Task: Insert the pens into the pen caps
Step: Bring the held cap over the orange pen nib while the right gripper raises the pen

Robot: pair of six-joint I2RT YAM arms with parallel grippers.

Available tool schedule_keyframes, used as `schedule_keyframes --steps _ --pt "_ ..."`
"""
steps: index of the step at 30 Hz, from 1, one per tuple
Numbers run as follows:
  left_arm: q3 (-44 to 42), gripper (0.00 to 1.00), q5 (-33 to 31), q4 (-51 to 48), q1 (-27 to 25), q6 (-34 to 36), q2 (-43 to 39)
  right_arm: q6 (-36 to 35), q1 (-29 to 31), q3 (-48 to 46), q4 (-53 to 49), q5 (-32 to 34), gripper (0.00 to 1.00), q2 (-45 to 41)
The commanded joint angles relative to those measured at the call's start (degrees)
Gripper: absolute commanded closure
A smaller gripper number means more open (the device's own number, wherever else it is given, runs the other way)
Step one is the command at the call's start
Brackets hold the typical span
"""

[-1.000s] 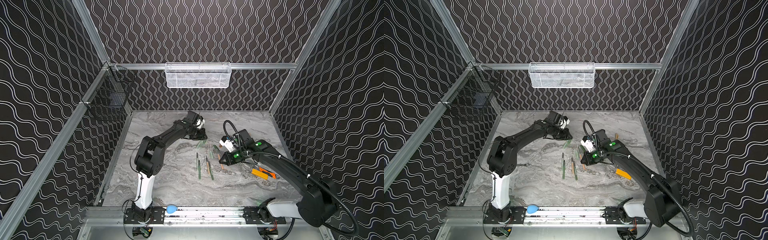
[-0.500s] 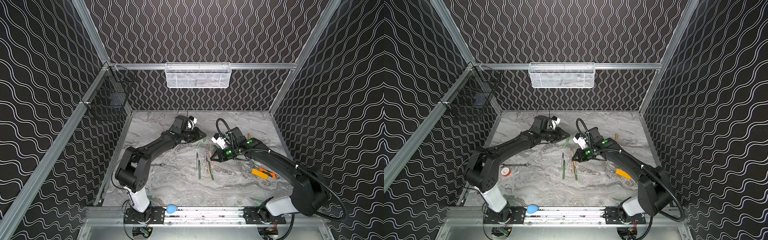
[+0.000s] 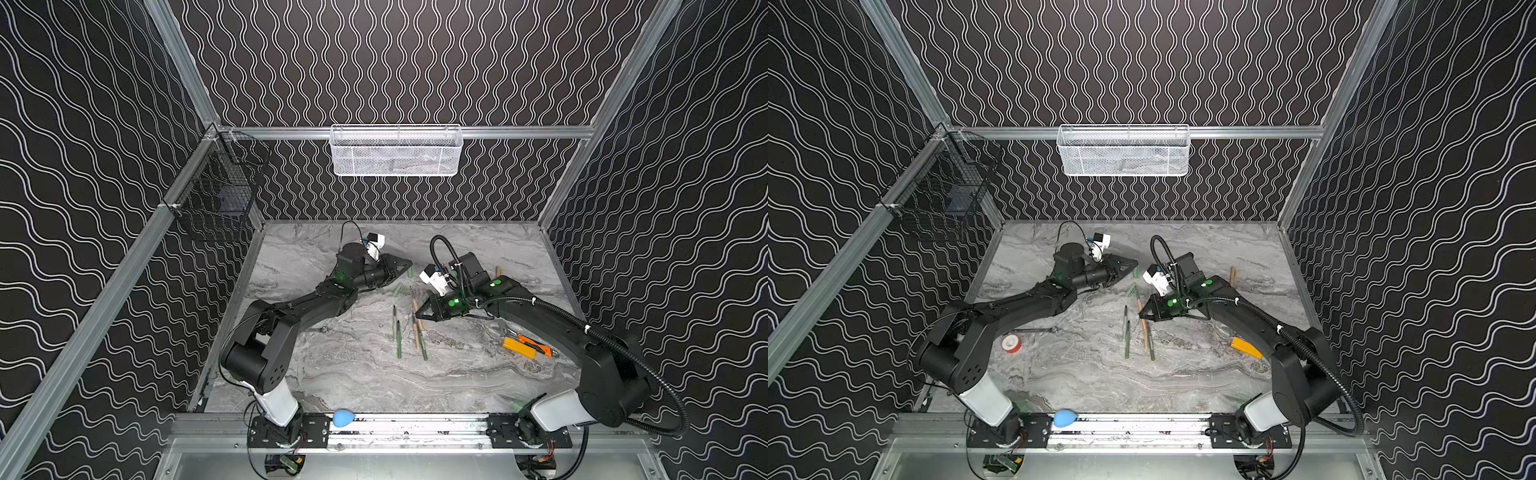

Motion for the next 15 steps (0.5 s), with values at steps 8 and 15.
schedule_keyframes --steps 8,15 --pt "-1.78 0.80 0.30 4.70 0.12 -0.14 -1.53 1.46 0.12 -0.74 3.56 1.27 0.88 -1.45" --pt "-2.03 0.81 0.80 4.76 -0.03 0.15 -1.32 1.73 0.11 -0.49 4.86 2.06 0.88 -1.85"
